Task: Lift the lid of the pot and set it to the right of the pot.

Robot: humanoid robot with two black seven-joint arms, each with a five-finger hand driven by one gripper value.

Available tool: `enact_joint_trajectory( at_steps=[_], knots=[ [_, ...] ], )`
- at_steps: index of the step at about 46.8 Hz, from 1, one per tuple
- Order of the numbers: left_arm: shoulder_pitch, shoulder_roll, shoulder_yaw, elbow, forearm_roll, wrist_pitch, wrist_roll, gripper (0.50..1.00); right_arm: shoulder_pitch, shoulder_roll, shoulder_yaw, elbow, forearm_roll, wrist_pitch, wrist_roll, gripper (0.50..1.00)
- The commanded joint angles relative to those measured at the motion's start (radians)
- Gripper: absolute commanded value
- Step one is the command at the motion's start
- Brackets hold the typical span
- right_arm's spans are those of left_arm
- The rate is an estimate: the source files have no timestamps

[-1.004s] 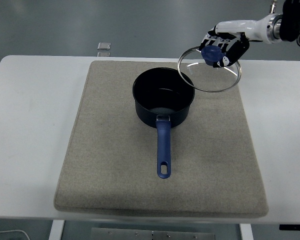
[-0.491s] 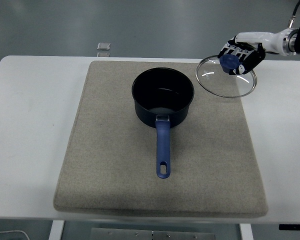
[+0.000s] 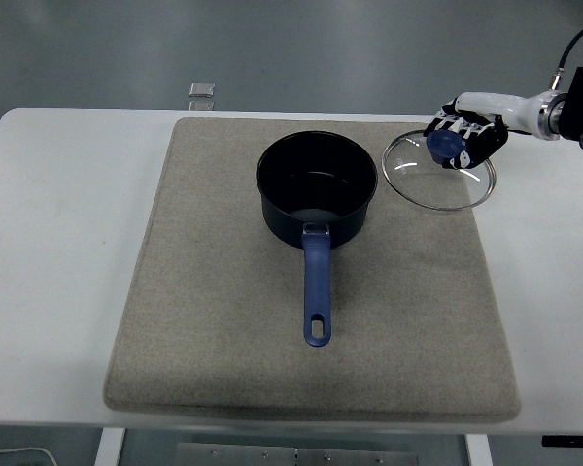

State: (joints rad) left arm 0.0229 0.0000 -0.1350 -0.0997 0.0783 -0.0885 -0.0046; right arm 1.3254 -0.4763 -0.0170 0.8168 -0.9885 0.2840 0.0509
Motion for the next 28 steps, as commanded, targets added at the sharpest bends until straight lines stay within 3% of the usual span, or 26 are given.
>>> enact_joint_trajectory(
  at_steps=[1, 28],
  knots=[
    [0.0, 0.0, 0.0, 0.0, 0.0, 0.001, 0.0, 1.0, -0.006, 0.016, -0.003, -0.005, -0.001, 0.0, 0.001, 0.5],
    [0.0, 0.0, 0.0, 0.0, 0.0, 0.0, 0.0, 1.0, -0.055, 0.058, -0.001, -0.013, -0.006, -0.051, 0.001, 0.5]
  ],
)
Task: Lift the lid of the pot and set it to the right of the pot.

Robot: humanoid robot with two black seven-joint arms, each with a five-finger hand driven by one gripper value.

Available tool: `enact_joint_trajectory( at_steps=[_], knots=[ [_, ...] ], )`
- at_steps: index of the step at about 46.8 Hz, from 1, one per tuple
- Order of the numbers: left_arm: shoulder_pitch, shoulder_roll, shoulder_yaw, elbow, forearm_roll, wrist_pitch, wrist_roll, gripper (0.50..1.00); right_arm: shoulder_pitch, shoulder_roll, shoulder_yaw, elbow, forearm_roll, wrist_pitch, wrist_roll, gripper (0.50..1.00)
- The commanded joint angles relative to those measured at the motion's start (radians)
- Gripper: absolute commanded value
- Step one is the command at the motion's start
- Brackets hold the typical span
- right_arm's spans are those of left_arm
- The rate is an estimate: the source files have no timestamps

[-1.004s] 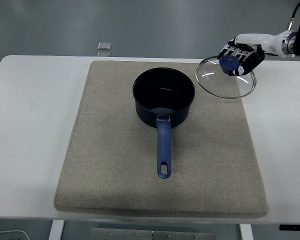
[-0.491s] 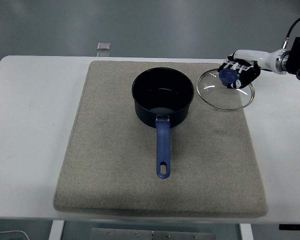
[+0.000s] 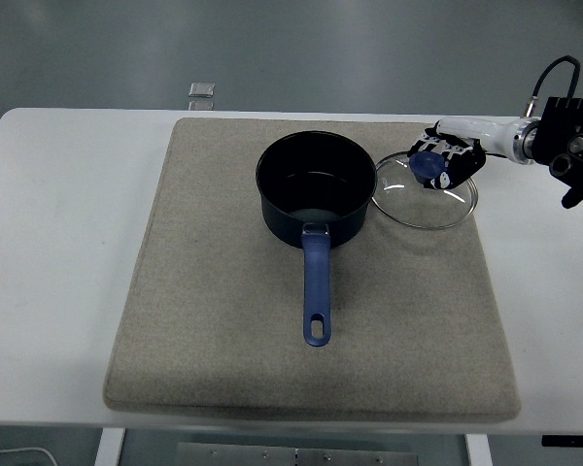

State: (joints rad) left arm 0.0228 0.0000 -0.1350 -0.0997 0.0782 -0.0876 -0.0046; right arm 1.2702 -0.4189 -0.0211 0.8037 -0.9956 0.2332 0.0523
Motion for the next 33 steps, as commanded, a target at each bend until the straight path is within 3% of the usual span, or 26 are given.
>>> enact_joint_trajectory(
  at_steps=[1, 2, 4, 13, 19, 25, 33],
  knots=[
    [0.0, 0.0, 0.0, 0.0, 0.0, 0.0, 0.0, 1.0, 0.001, 0.0, 0.003, 0.0, 0.0, -0.002, 0.0, 0.5],
    [0.0, 0.0, 0.0, 0.0, 0.0, 0.0, 0.0, 1.0, 0.001, 0.0, 0.003, 0.0, 0.002, -0.002, -0.002, 0.5],
    [0.0, 0.0, 0.0, 0.0, 0.0, -0.001, 0.0, 1.0, 0.0, 0.0, 0.003, 0.0, 0.0, -0.006, -0.002, 0.58],
    [0.0, 0.0, 0.0, -0.001, 0.0, 0.0, 0.0, 1.0, -0.002, 0.0, 0.0, 0.0, 0.002, -0.025, 0.0, 0.731],
    [0.0, 0.0, 0.001, 0.0, 0.0, 0.0, 0.0, 1.0, -0.002, 0.0, 0.001, 0.0, 0.006, -0.026, 0.0, 0.862],
    [0.0, 0.0, 0.001, 0.0, 0.0, -0.001, 0.0, 1.0, 0.0, 0.0, 0.003, 0.0, 0.008, -0.026, 0.0, 0.901],
    [0.0, 0.0, 0.0, 0.0, 0.0, 0.0, 0.0, 1.0, 0.004, -0.001, 0.01, 0.0, 0.012, -0.018, 0.0, 0.917]
  ],
)
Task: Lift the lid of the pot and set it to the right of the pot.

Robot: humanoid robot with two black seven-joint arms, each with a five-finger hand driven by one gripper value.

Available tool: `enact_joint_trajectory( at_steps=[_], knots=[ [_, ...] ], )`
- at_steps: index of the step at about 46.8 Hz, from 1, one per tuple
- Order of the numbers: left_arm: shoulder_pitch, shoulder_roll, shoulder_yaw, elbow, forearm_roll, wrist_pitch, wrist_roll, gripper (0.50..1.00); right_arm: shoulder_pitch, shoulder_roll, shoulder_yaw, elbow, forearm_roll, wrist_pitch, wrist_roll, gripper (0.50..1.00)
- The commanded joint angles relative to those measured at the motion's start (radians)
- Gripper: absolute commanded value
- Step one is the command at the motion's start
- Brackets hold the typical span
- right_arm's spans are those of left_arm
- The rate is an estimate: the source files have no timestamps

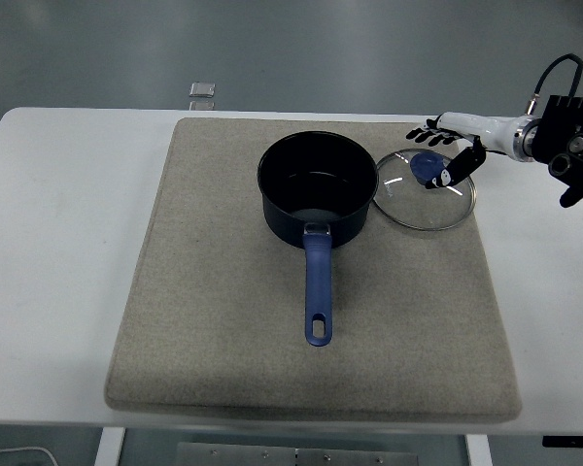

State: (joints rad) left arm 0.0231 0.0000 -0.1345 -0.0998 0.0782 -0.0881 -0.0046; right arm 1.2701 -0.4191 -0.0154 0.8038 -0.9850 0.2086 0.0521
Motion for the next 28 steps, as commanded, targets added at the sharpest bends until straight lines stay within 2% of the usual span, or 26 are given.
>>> enact_joint_trajectory(
  at_steps=[1, 10, 20, 28],
  knots=[
    [0.0, 0.0, -0.001, 0.0, 0.0, -0.001, 0.0, 1.0, 0.005, -0.003, 0.006, 0.002, 0.002, 0.009, 0.0, 0.917],
    [0.0, 0.0, -0.001, 0.0, 0.0, -0.001, 0.0, 1.0, 0.037, -0.018, 0.028, 0.003, 0.005, 0.043, 0.003, 0.919],
    [0.0, 0.0, -0.001, 0.0, 0.0, -0.001, 0.0, 1.0, 0.049, -0.02, 0.137, 0.003, 0.086, 0.107, 0.005, 0.919],
    [0.0, 0.0, -0.001, 0.0, 0.0, 0.001, 0.0, 1.0, 0.046, -0.006, 0.173, 0.002, 0.224, 0.092, 0.005, 0.917]
  ],
)
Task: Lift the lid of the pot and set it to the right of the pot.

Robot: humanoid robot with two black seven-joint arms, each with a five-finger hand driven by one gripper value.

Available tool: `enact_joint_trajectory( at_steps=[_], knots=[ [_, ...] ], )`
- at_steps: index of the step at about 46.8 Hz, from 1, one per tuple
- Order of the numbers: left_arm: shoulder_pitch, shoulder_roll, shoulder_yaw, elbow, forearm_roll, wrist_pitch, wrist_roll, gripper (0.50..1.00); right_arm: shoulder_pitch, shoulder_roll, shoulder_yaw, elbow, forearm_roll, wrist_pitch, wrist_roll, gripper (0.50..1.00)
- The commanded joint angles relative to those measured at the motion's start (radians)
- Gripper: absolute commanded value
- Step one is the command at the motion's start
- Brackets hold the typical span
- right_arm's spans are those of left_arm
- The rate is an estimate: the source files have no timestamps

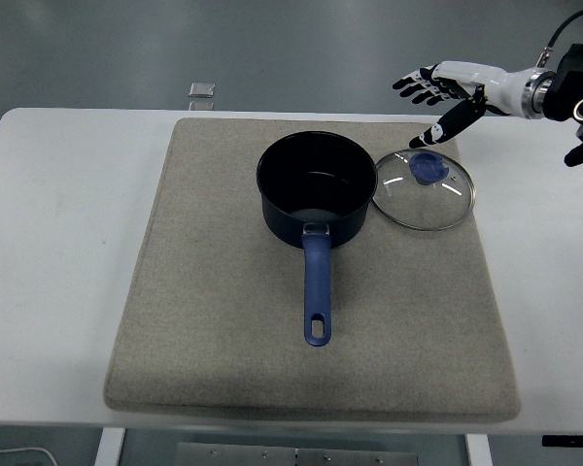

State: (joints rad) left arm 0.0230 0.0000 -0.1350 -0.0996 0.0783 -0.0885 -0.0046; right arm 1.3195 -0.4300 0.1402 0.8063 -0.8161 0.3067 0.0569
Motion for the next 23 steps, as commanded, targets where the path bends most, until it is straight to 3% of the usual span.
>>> enact_joint_trajectory(
  at_steps=[1, 8, 23],
  knots=[
    [0.0, 0.0, 0.0, 0.0, 0.0, 0.0, 0.0, 1.0, -0.005, 0.008, 0.027, -0.001, 0.075, -0.008, 0.0, 0.917],
    [0.0, 0.0, 0.0, 0.0, 0.0, 0.0, 0.0, 1.0, -0.034, 0.019, 0.081, -0.002, 0.23, -0.084, 0.001, 0.917],
    [0.0, 0.0, 0.0, 0.0, 0.0, 0.001, 0.0, 1.0, -0.097, 0.123, 0.11, -0.007, 0.465, -0.276, 0.009, 0.917]
  ],
)
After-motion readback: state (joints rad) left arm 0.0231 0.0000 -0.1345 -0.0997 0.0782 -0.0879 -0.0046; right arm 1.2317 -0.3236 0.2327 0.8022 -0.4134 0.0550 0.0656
